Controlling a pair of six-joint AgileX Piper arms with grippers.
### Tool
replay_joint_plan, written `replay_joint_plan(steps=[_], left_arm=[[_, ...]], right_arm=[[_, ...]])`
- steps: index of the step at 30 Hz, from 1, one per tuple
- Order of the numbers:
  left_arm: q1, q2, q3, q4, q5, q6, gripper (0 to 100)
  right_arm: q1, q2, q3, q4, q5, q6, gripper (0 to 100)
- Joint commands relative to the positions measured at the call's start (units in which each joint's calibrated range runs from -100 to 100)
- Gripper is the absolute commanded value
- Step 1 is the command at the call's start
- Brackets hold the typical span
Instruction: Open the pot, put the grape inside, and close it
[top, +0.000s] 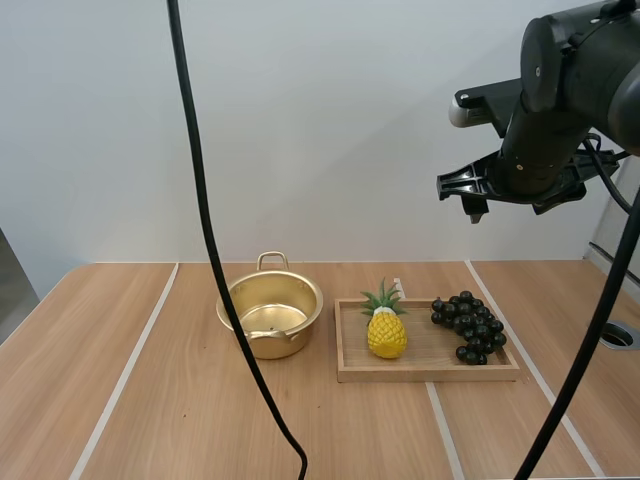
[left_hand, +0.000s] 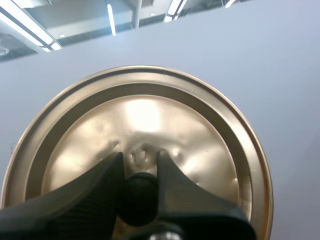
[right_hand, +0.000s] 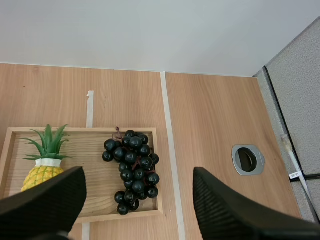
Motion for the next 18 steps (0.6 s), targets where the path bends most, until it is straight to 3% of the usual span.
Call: replay_joint_plan(steps=[1, 9, 18], left_arm=[[0.08, -1.4, -4.4, 3.6, -3.2, -2.9, 0], [0.08, -2.9, -16.9, 13.8, -3.5, -10.7, 0], [0.08, -2.9, -29.2, 14.1, 3.4, -11.6, 0]], right_arm=[[-0.2, 1.5, 1.0, 0.0, -1.0, -0.6, 100], [-0.2, 7.8, 8.8, 0.1, -5.0, -0.3, 100], [-0.2, 11.6, 13.4, 1.0, -13.7, 2.3, 100]])
